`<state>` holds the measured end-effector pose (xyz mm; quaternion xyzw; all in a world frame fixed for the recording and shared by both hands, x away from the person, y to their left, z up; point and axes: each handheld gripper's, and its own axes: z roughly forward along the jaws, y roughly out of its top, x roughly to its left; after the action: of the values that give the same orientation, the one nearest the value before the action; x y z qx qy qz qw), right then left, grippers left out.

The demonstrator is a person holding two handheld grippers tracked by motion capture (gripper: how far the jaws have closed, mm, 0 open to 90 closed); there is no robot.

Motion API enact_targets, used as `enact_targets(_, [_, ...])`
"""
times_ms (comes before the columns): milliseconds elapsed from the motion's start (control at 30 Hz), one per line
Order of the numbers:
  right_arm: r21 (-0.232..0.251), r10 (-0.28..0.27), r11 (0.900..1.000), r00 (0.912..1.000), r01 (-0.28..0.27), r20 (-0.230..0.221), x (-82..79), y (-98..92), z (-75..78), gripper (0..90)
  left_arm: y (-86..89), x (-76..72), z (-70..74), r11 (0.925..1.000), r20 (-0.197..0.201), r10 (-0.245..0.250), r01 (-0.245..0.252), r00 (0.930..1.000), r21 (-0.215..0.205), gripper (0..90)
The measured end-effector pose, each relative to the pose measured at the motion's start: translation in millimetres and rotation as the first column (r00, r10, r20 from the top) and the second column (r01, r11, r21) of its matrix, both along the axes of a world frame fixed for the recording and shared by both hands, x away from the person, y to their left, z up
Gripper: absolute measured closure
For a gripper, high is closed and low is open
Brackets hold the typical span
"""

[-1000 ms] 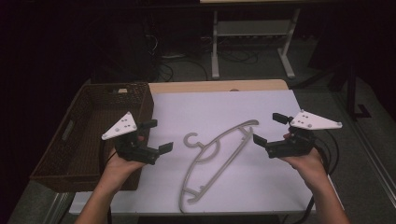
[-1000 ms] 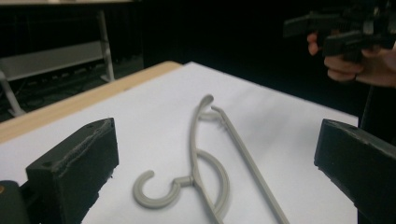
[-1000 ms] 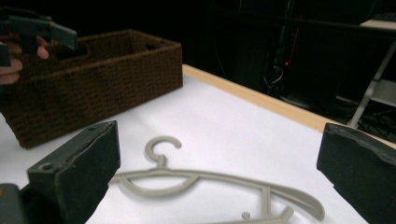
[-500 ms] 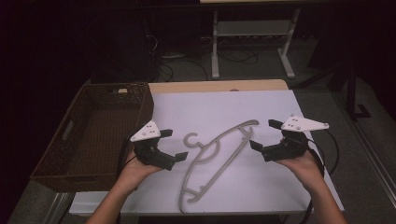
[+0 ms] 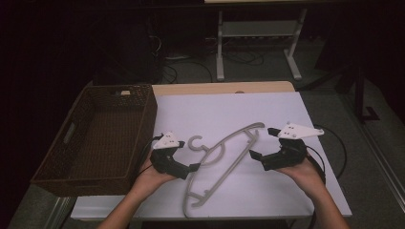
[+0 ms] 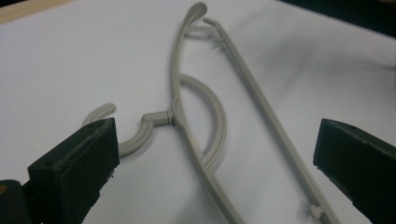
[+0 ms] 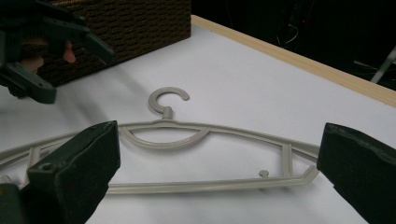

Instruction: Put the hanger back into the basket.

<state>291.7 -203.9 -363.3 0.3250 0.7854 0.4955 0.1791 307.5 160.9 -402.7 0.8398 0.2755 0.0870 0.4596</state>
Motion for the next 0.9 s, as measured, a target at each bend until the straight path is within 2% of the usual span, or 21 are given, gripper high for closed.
enact_targets(67, [0.002, -0.002, 1.0, 1.0, 0.002, -0.005, -0.2, -0.6, -0.9, 0.0, -3.1, -0.5, -5.3, 0.9998, -0.014, 0.002, -0.002, 0.9999, 0.022, 5.6])
enact_targets(167, [0.003, -0.002, 1.0, 1.0, 0.002, -0.007, -0.8, -1.4, -1.4, 0.0, -7.5, -0.7, -12.2, 0.9982, -0.029, -0.004, 0.005, 0.9996, 0.06, 8.9])
enact_targets(200, [0.001, -0.001, 1.0, 1.0, 0.001, -0.002, -0.8, -1.5, -1.2, 0.0, -9.1, -1.0, -14.8, 0.9976, -0.036, 0.003, 0.0, 0.9994, 0.069, 12.8])
enact_targets(267, [0.002, 0.001, 1.0, 1.0, -0.001, 0.007, -0.4, -1.5, -1.0, 0.0, -10.7, -0.5, -18.1, 0.9967, -0.049, 0.005, -0.001, 0.9988, 0.081, 14.8])
enact_targets(300, [0.004, 0.001, 1.0, 1.0, -0.001, 0.006, -0.4, -1.3, -0.9, 0.0, -11.2, 0.0, -19.7, 0.9949, -0.06, -0.002, 0.008, 0.9982, 0.1, 18.8])
enact_targets(367, [0.005, 0.0, 1.0, 1.0, 0.0, -0.001, -0.7, -0.7, -1.0, 0.0, -12.8, 0.4, -23.1, 0.994, -0.069, 0.003, 0.004, 0.9976, 0.11, 24.4])
enact_targets(400, [0.008, 0.001, 1.0, 1.0, -0.001, -0.005, -0.9, -0.5, -1.1, 0.0, -13.0, 1.1, -24.7, 0.9917, -0.082, -0.008, 0.018, 0.9966, 0.128, 26.8])
enact_targets(433, [0.007, 0.002, 1.0, 1.0, -0.002, -0.005, -0.9, -0.4, -1.1, 0.0, -14.2, 1.0, -26.6, 0.9902, -0.093, -0.012, 0.025, 0.9956, 0.138, 33.0])
enact_targets(467, [0.007, 0.002, 1.0, 1.0, -0.002, -0.005, -1.0, -0.3, -1.0, 0.0, -16.8, 0.5, -29.5, 0.9897, -0.101, -0.002, 0.017, 0.9949, 0.142, 36.0])
enact_targets(533, [0.008, 0.003, 1.0, 1.0, -0.003, -0.004, -0.9, -0.6, -1.0, 0.0, -18.8, 1.1, -32.3, 0.9842, -0.117, -0.006, 0.026, 0.9932, 0.175, 40.3])
enact_targets(633, [0.007, 0.002, 1.0, 1.0, -0.002, 0.002, -0.4, -1.4, -0.9, 0.0, -21.0, 1.6, -33.9, 0.978, -0.115, -0.006, 0.03, 0.9934, 0.206, 46.1])
enact_targets(667, [0.005, 0.002, 1.0, 1.0, -0.002, 0.007, -0.3, -1.7, -0.8, 0.0, -22.3, 1.3, -34.8, 0.9793, -0.116, 0.001, 0.022, 0.9933, 0.201, 48.8])
enact_targets(733, [0.008, 0.002, 1.0, 1.0, -0.002, 0.003, -0.4, -2.1, -0.6, 0.0, -23.5, 1.2, -36.3, 0.9759, -0.117, 0.007, 0.019, 0.9931, 0.217, 51.3])
enact_targets(800, [0.009, 0.002, 1.0, 1.0, -0.002, 0.003, -0.3, -2.1, -0.6, 0.0, -24.4, 1.2, -37.3, 0.9703, -0.12, 0.008, 0.022, 0.9927, 0.241, 52.7])
enact_targets(900, [0.012, 0.001, 1.0, 1.0, -0.001, -0.004, -1.0, -1.8, -0.3, 0.0, -25.4, 1.2, -36.8, 0.9652, -0.1, 0.011, 0.016, 0.9949, 0.261, 57.7])
